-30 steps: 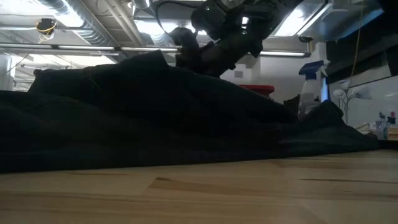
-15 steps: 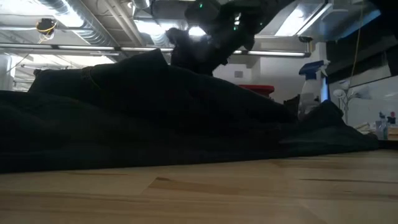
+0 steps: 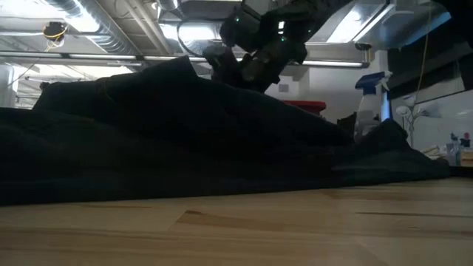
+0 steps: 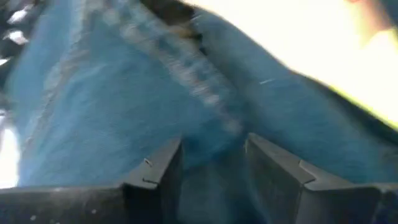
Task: Fold laundry
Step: Fold the black jean
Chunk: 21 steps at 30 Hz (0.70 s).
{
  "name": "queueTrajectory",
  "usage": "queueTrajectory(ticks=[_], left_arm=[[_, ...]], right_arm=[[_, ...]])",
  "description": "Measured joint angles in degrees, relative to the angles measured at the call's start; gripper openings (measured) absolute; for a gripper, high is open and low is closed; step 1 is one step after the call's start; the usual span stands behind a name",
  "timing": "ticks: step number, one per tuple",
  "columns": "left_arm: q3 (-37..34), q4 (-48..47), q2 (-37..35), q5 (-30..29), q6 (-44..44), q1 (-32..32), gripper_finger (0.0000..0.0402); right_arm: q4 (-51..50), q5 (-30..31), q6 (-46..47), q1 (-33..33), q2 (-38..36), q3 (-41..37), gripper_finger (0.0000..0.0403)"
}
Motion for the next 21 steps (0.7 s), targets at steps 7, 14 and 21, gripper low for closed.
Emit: queueTrajectory(ticks=[7,14,21], left_arm=[[0.0,-0.02,0.0,0.0,0.07,0.0,0.0],[0.0,-0.02,0.0,0.0,0.02,0.0,0.0],[0.0,0.0,0.0,-0.02,0.0,0.0,0.0]], right_arm=[[3.94,-5.35,3.2,-0.07,-0.13,0.0,0.0166],[15.82,-12.53,7.0,1.08,2.25,-0.04,0.0166],[18.92,-12.24,7.53,2.02,2.34,0.0,0.0047]])
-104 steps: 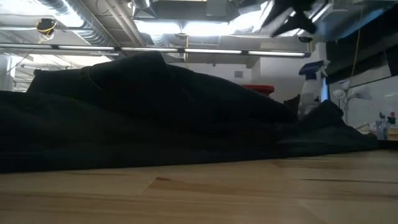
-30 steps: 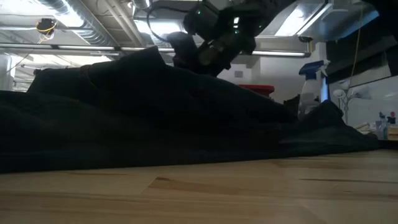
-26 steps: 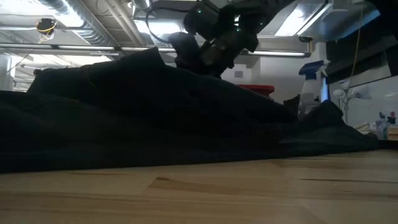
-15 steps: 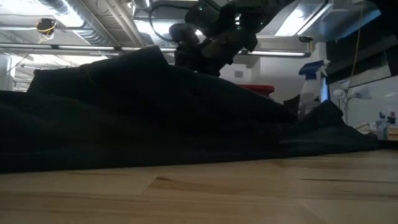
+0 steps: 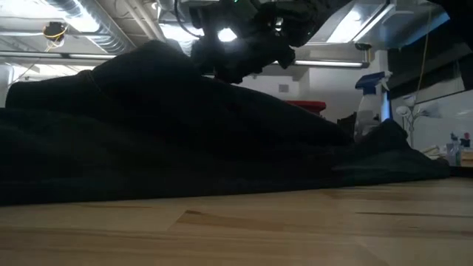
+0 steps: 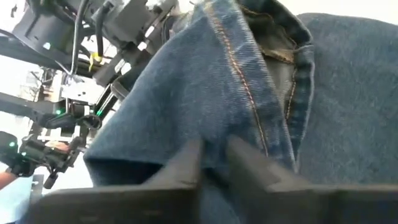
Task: Fold laundry
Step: Fold the black jean
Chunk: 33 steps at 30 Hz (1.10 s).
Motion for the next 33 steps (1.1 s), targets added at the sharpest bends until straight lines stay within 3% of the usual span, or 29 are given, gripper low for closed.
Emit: queueTrajectory(ticks=[2,5,18,21,24,27,31,33], left_arm=[[0.0,-0.02,0.0,0.0,0.0,0.0,0.0],[0.0,-0.02,0.0,-0.04,-0.02,0.0,0.0],[0.0,-0.02,0.0,-0.28,-0.02,-0.02,0.0],[0.0,-0.02,0.0,-0.28,-0.02,-0.02,0.0],[0.0,-0.02,0.0,-0.35,0.03,-0.02,0.0],[0.0,-0.01,0.0,-0.42,0.08,-0.02,0.0],[0.0,-0.02,0.0,-0.46,0.09,-0.02,0.0],[-0.02,-0.01,0.0,-0.48,0.11,-0.02,0.0]], right_arm=[[0.14,-0.58,-0.44,0.0,0.0,0.0,0.0015],[0.07,-1.25,-0.18,-0.04,-0.31,0.0,0.0005],[5.44,-8.63,-1.84,-0.85,-5.31,2.01,0.0],[0.43,-8.42,-5.31,-0.85,-6.58,4.61,0.0],[-13.17,-0.1,-14.99,-1.18,-7.61,8.72,0.0],[-24.33,6.29,-21.4,-1.72,-7.37,11.28,0.0014],[-25.76,-1.96,-17.62,-2.92,-5.82,10.19,0.0068],[-25.64,-3.18,-15.98,-3.47,-5.12,8.86,0.0105]])
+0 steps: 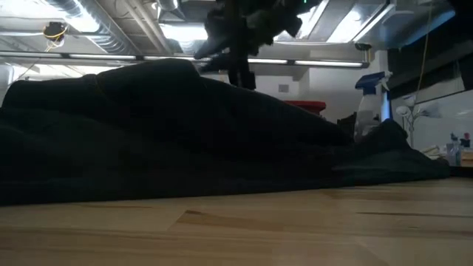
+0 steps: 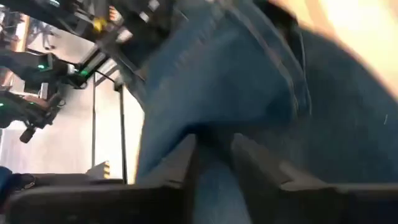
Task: Fold laundry
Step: Fold the black jean
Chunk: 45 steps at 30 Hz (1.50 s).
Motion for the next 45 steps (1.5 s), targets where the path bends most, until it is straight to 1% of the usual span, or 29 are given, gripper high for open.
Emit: queueTrajectory(ticks=[3,7,10,12,14,18,26,34,37,39,41,42,43,45], left_arm=[[0.0,0.03,0.0,-0.02,0.11,0.0,0.0],[0.0,0.05,0.0,-0.01,0.11,0.0,0.0],[0.0,0.19,0.0,-0.02,0.15,0.0,0.0],[-0.04,0.34,0.0,-0.04,0.18,0.0,0.0],[-0.06,0.53,0.0,-0.11,0.2,0.0,0.0],[-0.09,0.97,0.0,-0.13,0.11,0.02,0.0],[-0.11,1.02,0.0,-0.13,0.33,0.02,0.0],[-0.11,1.28,0.0,0.02,0.61,0.72,0.0],[-0.11,1.5,0.0,0.24,0.76,1.09,0.0],[-0.11,1.52,0.0,0.21,0.81,1.09,0.0],[-0.11,1.5,0.0,0.2,0.81,1.09,0.0],[-0.11,1.49,0.0,0.22,0.84,1.09,0.0],[-0.11,1.47,0.0,0.21,0.94,1.09,0.0],[-0.11,1.42,0.0,0.22,0.95,1.09,0.0]], right_arm=[[0.94,-0.99,1.84,-0.71,1.43,-1.06,0.0163],[7.06,-2.71,5.88,-1.34,3.18,-1.24,0.0239],[10.63,-4.32,9.03,-1.16,5.11,-1.24,0.0281],[11.57,-4.99,10.18,-1.08,6.35,-1.24,0.0298],[11.42,-4.67,10.25,-1.04,7.2,-1.28,0.0304],[10.54,0.97,10.36,-1.64,7.35,-1.28,0.0307],[11.19,0.54,10.81,-3.11,8.17,-1.26,0.0307],[17.9,-0.35,13.08,-0.89,12.83,-0.82,0.0307],[18.14,0.69,13.31,-0.23,13.43,-0.27,0.0307],[17.91,1.83,13.87,-0.2,13.47,-0.27,0.0299],[17.95,2.08,14.0,-0.29,13.54,-0.27,0.0269],[18.07,1.77,14.01,-0.34,13.54,-0.27,0.0242],[18.3,1.03,14.02,-0.4,13.54,-0.27,0.0207],[18.88,-0.77,13.25,-0.44,13.54,-0.27,0.0115]])
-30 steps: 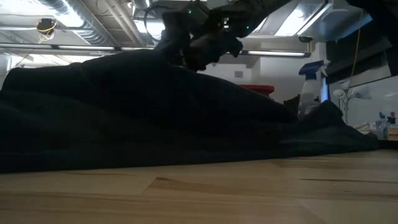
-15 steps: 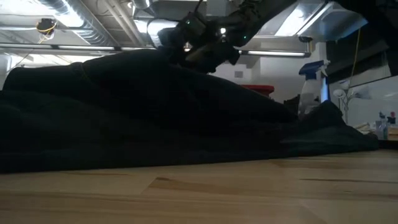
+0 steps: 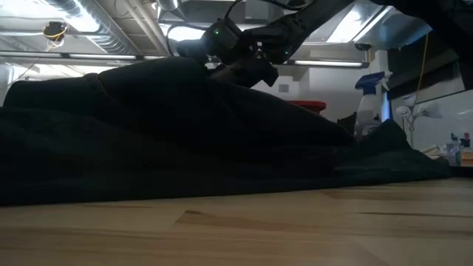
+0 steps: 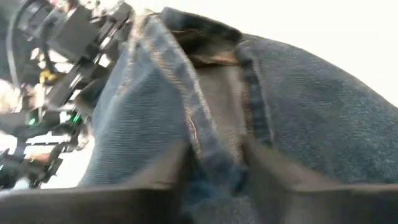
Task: Fold laundry
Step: Fold the black jean
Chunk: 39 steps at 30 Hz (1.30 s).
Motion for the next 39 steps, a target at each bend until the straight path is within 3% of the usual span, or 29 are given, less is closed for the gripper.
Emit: queueTrajectory(ticks=[1,3,8,12,16,21,29,31,39], left_arm=[[0.0,0.01,0.0,0.0,0.01,0.0,0.0],[0.0,-0.03,0.0,0.0,0.03,0.0,0.0],[0.0,-0.19,0.0,0.0,0.02,0.0,0.0],[0.0,-0.44,0.0,0.01,0.01,-0.02,0.0],[0.04,-0.75,0.0,0.02,0.47,-0.02,0.0],[0.07,-0.77,0.0,-0.23,1.33,-0.02,0.0],[0.07,-0.82,0.0,-0.31,1.73,-0.02,0.0],[0.07,-0.82,0.0,-0.38,1.95,-0.02,0.0],[0.07,-0.84,0.0,-0.61,2.44,-0.02,0.0]], right_arm=[[0.56,-1.17,-0.61,0.0,0.0,0.0,0.0062],[1.84,-2.97,-0.91,0.13,-0.11,0.0,0.0022],[0.39,-5.46,-0.77,0.11,-3.81,-0.04,0.0004],[-7.72,-3.06,-6.35,-0.78,-10.51,0.31,0.0002],[-28.41,5.84,-18.24,-2.25,-16.31,4.38,0.0002],[-54.89,23.69,-30.82,-2.6,-21.02,14.53,0.0001],[-82.86,44.14,-34.78,-4.43,-27.03,32.7,0.0001],[-84.99,47.87,-34.23,-5.52,-28.67,35.35,0.0001],[-84.96,53.16,-29.44,-12.67,-40.9,34.23,0.0]])
